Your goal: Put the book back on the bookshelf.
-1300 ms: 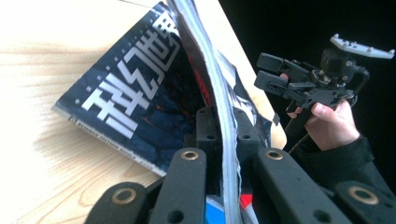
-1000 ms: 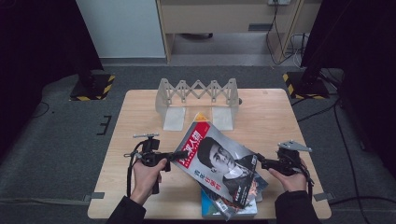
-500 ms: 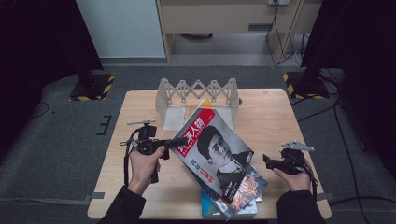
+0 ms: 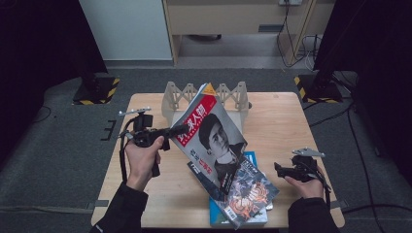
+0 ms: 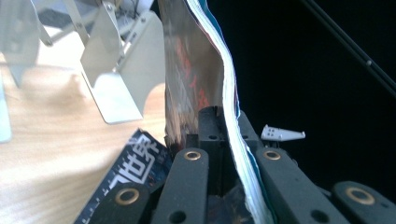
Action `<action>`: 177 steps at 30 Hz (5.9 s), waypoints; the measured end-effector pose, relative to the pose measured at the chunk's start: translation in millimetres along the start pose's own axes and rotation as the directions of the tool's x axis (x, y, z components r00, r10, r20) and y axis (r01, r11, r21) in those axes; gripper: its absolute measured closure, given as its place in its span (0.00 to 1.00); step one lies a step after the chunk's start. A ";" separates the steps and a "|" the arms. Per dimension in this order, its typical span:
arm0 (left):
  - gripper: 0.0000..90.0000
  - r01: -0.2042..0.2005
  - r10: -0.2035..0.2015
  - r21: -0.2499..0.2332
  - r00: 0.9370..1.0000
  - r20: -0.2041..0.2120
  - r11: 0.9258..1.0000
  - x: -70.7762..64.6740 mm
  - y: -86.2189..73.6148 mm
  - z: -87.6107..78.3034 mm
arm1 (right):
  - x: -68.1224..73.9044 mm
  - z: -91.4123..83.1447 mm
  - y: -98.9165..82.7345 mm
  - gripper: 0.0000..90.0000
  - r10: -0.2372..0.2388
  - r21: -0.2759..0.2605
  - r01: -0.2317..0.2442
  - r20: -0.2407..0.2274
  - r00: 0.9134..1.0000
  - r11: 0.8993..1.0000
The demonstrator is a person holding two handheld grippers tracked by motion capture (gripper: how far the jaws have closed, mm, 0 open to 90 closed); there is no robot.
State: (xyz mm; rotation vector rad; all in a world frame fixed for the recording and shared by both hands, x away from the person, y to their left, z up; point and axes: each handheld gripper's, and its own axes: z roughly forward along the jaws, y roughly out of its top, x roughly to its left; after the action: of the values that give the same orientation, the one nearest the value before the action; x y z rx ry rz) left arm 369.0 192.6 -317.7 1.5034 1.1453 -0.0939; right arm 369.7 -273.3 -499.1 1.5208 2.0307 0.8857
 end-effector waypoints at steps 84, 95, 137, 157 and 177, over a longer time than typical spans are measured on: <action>0.96 -0.265 0.115 -0.196 0.822 -0.557 0.944 56.5 80.3 -17.7 | -8.4 25.1 -23.7 0.00 -0.040 0.098 0.041 -0.013 0.999 0.994; 0.96 -0.302 0.137 -0.180 0.785 -0.604 0.936 71.7 70.4 2.9 | -8.7 25.4 -23.9 0.00 -0.046 0.094 0.047 -0.013 0.999 0.994; 0.96 -0.203 0.164 -0.001 0.796 -0.583 0.979 76.3 73.5 9.5 | -7.7 25.4 -24.2 0.00 -0.036 0.092 0.037 -0.010 0.999 0.995; 0.96 -0.313 0.197 -0.046 0.697 -0.689 0.949 79.6 84.1 38.3 | -7.5 25.9 -24.2 0.00 -0.041 0.088 0.042 -0.013 0.999 0.995; 0.83 -0.344 0.233 -0.049 0.727 -0.646 0.938 80.3 73.9 25.7 | -7.0 25.9 -25.1 0.00 -0.041 0.081 0.042 -0.017 0.999 0.996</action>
State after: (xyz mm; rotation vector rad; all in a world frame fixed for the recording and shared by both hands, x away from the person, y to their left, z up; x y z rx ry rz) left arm 474.0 231.6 -323.3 1.5874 1.3761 0.7727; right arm 372.8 -278.8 -535.3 1.5134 2.1250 0.8096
